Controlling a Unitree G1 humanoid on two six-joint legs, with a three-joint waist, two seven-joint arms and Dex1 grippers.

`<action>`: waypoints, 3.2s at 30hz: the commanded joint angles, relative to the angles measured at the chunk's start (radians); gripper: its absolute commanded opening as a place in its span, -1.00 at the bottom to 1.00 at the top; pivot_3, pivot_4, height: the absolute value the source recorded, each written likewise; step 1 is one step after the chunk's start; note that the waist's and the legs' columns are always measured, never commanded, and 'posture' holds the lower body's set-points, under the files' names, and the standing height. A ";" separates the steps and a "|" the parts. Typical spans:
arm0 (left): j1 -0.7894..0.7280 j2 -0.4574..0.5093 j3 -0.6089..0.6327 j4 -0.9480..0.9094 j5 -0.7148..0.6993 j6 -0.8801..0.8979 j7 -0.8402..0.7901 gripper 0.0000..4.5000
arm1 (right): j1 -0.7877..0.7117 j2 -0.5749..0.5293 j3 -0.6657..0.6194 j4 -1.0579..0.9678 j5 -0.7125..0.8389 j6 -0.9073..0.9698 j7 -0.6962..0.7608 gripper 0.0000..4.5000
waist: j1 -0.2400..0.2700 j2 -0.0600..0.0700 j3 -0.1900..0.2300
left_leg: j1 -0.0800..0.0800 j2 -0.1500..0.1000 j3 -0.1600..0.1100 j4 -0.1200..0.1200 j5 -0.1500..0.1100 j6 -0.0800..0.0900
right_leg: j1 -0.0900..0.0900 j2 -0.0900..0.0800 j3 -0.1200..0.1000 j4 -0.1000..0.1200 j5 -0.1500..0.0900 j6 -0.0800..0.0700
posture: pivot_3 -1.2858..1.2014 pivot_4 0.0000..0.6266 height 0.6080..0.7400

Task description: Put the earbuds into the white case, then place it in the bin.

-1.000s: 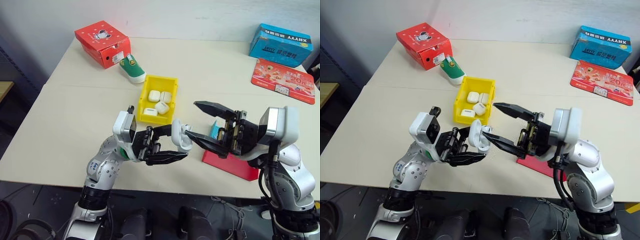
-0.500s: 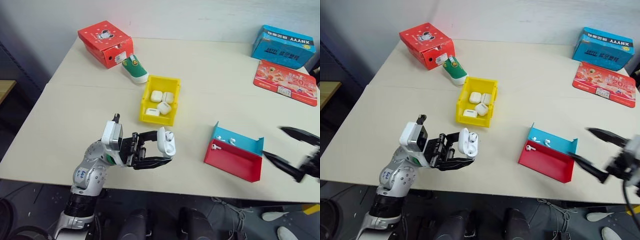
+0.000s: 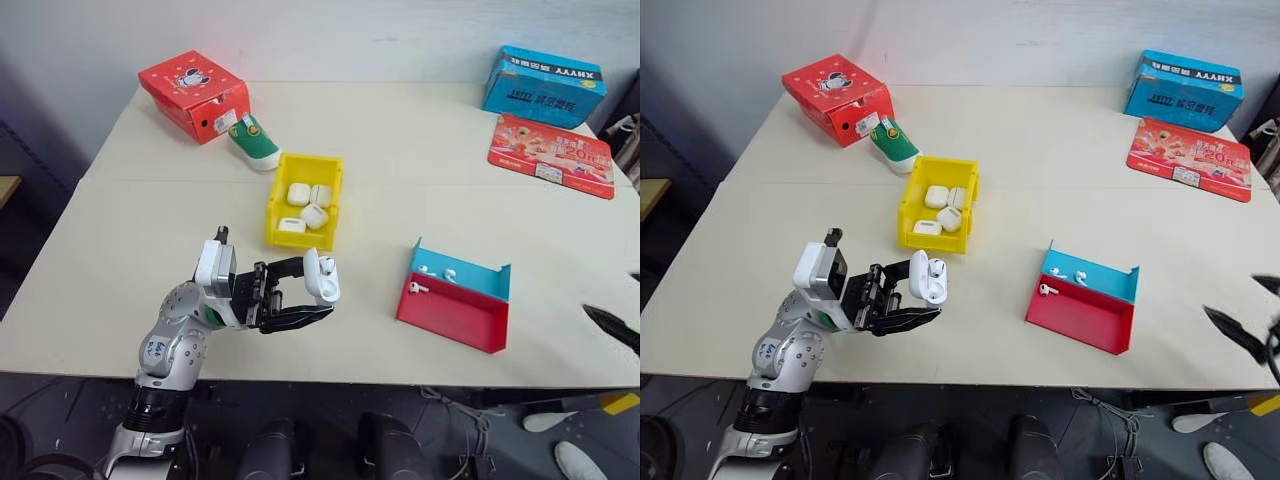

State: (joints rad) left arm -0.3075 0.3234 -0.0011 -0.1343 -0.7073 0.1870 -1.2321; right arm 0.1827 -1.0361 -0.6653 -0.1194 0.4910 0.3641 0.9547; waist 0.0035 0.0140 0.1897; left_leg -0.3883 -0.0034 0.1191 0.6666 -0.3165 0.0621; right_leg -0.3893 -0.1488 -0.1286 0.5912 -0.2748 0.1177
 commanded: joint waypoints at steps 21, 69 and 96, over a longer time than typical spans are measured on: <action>0.039 -0.038 -0.018 -0.076 0.008 -0.036 0.061 0.23 | -0.687 -0.067 0.750 -0.037 -0.074 0.559 -0.067 -0.32 | 0.020 -0.002 0.001 | -0.014 -0.001 -0.004 0.008 0.001 0.007 | -0.005 0.001 -0.008 -0.001 0.001 0.000 | 0.03 -0.52 1.00; 0.032 -0.019 -0.017 -0.091 -0.005 -0.035 0.076 0.23 | -0.712 0.023 0.766 0.071 -0.259 0.496 -0.019 -0.78 | 0.018 -0.002 0.001 | -0.015 0.000 -0.004 0.015 0.001 0.007 | -0.005 0.001 -0.007 0.000 0.002 0.002 | 0.03 -0.52 1.00; -0.211 -0.144 -0.019 0.009 -0.051 0.094 0.169 0.23 | -0.650 0.583 0.430 -0.467 0.763 0.510 -0.363 -0.78 | 0.017 -0.003 0.001 | -0.016 -0.001 -0.006 0.015 0.001 0.010 | -0.004 0.008 -0.007 0.003 0.003 0.002 | 0.03 -0.52 1.00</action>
State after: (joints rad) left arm -0.5152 0.1900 -0.0165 -0.0839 -0.7579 0.2859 -1.0747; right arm -0.4712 -0.4570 -0.2616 -0.5437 1.2493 0.8954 0.5957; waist 0.0204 0.0114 0.1907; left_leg -0.4045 -0.0047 0.1135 0.6815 -0.3159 0.0722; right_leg -0.3936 -0.1404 -0.1359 0.5943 -0.2716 0.1201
